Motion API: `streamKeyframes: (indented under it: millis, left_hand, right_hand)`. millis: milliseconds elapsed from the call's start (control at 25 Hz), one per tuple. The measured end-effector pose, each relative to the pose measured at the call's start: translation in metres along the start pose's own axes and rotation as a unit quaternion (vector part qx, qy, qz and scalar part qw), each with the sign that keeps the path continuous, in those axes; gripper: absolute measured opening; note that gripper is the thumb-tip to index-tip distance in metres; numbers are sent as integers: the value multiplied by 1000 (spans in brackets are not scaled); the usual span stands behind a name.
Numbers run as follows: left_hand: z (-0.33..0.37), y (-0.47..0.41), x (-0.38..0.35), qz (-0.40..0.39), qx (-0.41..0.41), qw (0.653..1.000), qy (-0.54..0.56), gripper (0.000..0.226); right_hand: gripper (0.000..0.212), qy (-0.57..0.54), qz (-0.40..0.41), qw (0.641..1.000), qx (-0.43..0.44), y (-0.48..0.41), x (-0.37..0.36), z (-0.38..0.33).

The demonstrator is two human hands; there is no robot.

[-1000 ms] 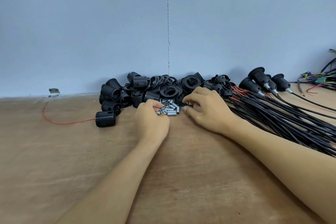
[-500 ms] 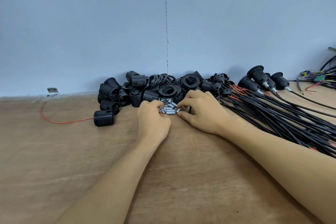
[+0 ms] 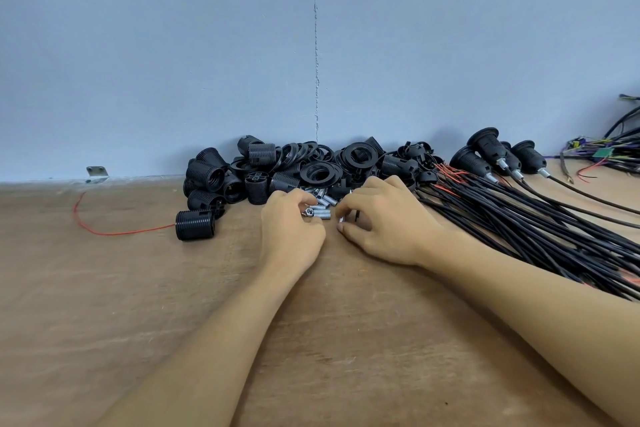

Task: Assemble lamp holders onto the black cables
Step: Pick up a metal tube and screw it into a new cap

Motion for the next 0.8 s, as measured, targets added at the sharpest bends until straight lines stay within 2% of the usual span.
streamKeyframes:
  millis: [120, 200, 280, 360, 440, 600, 680, 800]
  left_hand:
    - [9, 4, -1, -21, -20, 999, 44, 28]
    - [15, 11, -6, -65, -36, 995, 72, 21]
    - [20, 18, -12, -104, -59, 991, 67, 16]
    - [21, 20, -17, -119, -98, 988, 9, 35]
    - [20, 20, -21, -128, -126, 983, -40, 43]
    - [19, 21, -24, -132, -156, 976, -72, 12]
    - [19, 21, -22, -128, -154, 978, -65, 6]
    - [21, 22, -19, -117, -111, 987, -4, 11]
  right_hand:
    - [24, -10, -9, 999, 34, 14, 10, -10]
    - [26, -78, 6, 997, 10, 22, 19, -11]
    - [24, -163, 32, 983, -78, 25, 25, 0]
    - [17, -223, 47, 957, -181, 28, 24, 15]
    - [17, -243, 56, 941, -230, 30, 22, 25]
    - [29, -257, 78, 927, -261, 33, 22, 33]
    - [30, -316, 65, 901, -290, 34, 19, 36]
    - [20, -458, 43, 816, -350, 35, 12, 38]
Point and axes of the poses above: each hand's wrist, its own y-axis away from the middle knuckle, its own x-axis out of the back of the hand, z = x × y, the point moved 6 cm from there along -y, towards the middle knuckle, and after that the axes turned 12 degrees about z, right-handed, at the moved point
